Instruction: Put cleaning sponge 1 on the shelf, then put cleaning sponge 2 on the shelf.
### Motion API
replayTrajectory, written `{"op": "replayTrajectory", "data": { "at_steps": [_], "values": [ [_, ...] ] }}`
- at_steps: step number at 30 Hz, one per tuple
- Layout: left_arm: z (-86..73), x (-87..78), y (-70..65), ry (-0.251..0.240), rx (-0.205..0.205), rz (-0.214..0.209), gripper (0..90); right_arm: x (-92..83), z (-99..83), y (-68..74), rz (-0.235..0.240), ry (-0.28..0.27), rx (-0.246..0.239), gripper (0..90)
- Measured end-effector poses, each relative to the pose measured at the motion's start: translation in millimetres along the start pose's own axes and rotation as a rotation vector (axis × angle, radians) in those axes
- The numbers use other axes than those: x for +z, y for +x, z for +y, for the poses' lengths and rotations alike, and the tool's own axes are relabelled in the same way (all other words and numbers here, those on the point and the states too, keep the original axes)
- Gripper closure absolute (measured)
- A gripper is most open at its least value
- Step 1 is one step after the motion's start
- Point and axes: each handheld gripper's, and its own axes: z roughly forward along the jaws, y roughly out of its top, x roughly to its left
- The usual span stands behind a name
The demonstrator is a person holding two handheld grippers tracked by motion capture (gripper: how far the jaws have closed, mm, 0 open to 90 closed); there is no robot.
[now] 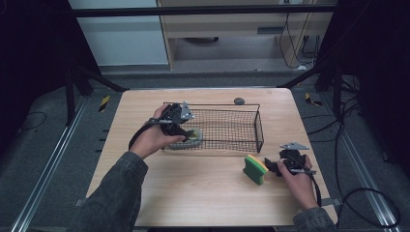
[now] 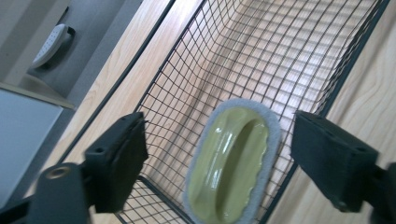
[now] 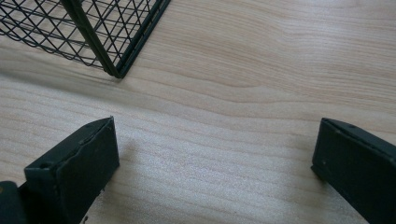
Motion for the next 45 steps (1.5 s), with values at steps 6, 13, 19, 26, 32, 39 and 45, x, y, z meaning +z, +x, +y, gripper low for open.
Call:
{"op": "replayTrajectory", "data": {
  "at_steps": [6,13,19,26,32,39,45],
  "values": [
    [-8.2,-7.1,-9.2,-0.033,-0.061,-0.008,8.9,0.0,0.0,-0.2,0.002,0.0,-0.001,0.7],
    [-45.5,-23.1,-26.8,-0.126,-0.201,0.01,3.8,0.7,0.6,-1.4,0.009,0.0,-0.013,0.7],
    [-80.2,-28.5,-42.7,-0.149,-0.279,0.044,3.6,0.2,0.7,-3.0,0.021,0.005,-0.029,1.0],
    [-131.8,-7.2,-57.5,-0.055,-0.372,0.017,5.5,-10.7,0.2,-5.6,0.084,0.048,-0.089,8.0],
    [-144.8,5.0,-58.4,-0.003,-0.401,0.026,5.7,-33.7,-2.6,-9.3,0.093,0.086,-0.108,11.8],
    [-161.4,15.1,-53.0,0.02,-0.471,-0.006,5.6,-70.2,1.9,1.4,0.153,0.126,-0.173,13.8],
    [-167.2,19.2,-52.7,0.023,-0.509,-0.029,4.8,-94.8,6.5,15.8,0.202,0.166,-0.202,13.5]
  ]
}}
